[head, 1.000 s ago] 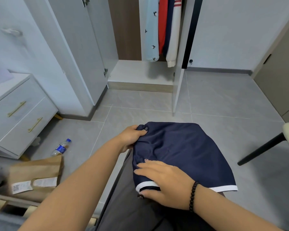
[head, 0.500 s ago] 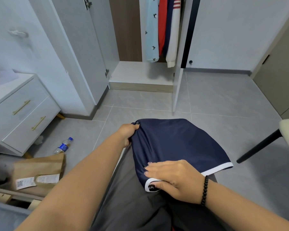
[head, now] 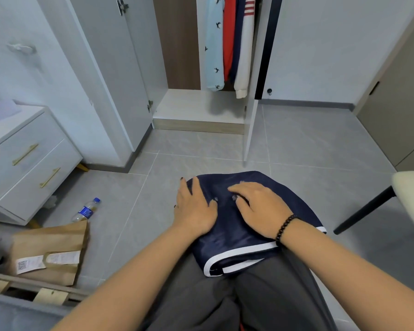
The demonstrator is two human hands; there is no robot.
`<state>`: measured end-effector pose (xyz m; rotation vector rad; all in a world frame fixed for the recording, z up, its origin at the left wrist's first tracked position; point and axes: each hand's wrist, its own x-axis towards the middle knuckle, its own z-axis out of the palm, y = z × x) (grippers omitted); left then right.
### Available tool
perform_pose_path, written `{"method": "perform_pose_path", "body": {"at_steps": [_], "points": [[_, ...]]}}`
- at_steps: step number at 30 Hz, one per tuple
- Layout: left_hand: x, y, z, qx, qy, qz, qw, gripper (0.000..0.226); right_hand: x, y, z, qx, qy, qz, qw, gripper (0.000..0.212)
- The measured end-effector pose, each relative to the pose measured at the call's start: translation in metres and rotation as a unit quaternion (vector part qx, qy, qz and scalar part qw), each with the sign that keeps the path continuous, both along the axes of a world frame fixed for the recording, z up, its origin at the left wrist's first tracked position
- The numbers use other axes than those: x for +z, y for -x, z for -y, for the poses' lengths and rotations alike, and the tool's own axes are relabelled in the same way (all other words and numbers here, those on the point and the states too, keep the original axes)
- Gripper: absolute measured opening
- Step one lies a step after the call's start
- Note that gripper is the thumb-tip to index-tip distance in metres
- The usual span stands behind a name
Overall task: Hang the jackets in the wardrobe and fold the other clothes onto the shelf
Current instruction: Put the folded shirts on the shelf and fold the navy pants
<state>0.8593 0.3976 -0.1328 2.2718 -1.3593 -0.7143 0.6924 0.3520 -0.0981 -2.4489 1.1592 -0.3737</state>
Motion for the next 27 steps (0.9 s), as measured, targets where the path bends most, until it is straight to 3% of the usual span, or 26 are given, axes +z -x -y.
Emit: {"method": "perform_pose_path", "body": {"at_steps": [4,8,10,15,17,20,21,22,24,27], "points": [[-0.012,0.005,-0.017,-0.040,-0.034,0.042,0.998,0.068,-0.033,0.006,0.007,-0.004,-0.013,-0.198,0.980,0.054],[-0.014,0.001,-0.024,0.056,0.015,-0.086,0.995,0.087,-0.042,0.015,0.014,-0.101,-0.049,-0.197,0.974,0.065],[-0.012,0.002,-0.027,0.092,0.053,-0.138,0.985,0.080,-0.042,0.017,0.015,-0.124,-0.059,-0.195,0.971,0.067],[-0.005,0.003,-0.024,0.143,0.124,-0.199,0.961,0.092,-0.040,0.016,0.013,-0.133,-0.056,-0.193,0.971,0.068],[-0.002,0.006,-0.021,0.180,0.138,-0.282,0.932,0.082,-0.041,0.017,0.012,-0.135,-0.056,-0.188,0.971,0.068],[0.008,0.007,-0.017,0.269,0.104,-0.512,0.809,0.043,-0.043,0.022,0.012,-0.140,-0.068,-0.171,0.973,0.067],[0.011,0.007,-0.016,0.270,0.081,-0.547,0.788,0.030,-0.044,0.023,0.012,-0.143,-0.073,-0.160,0.974,0.067],[0.013,0.006,-0.015,0.259,0.061,-0.556,0.788,0.021,-0.044,0.024,0.012,-0.144,-0.079,-0.149,0.975,0.067],[0.015,0.005,-0.010,0.223,0.048,-0.528,0.818,0.014,-0.043,0.024,0.014,-0.142,-0.094,-0.132,0.977,0.068],[0.022,0.003,0.003,0.151,0.072,-0.434,0.885,0.029,-0.035,0.021,0.026,-0.135,-0.145,-0.084,0.977,0.075]]}}
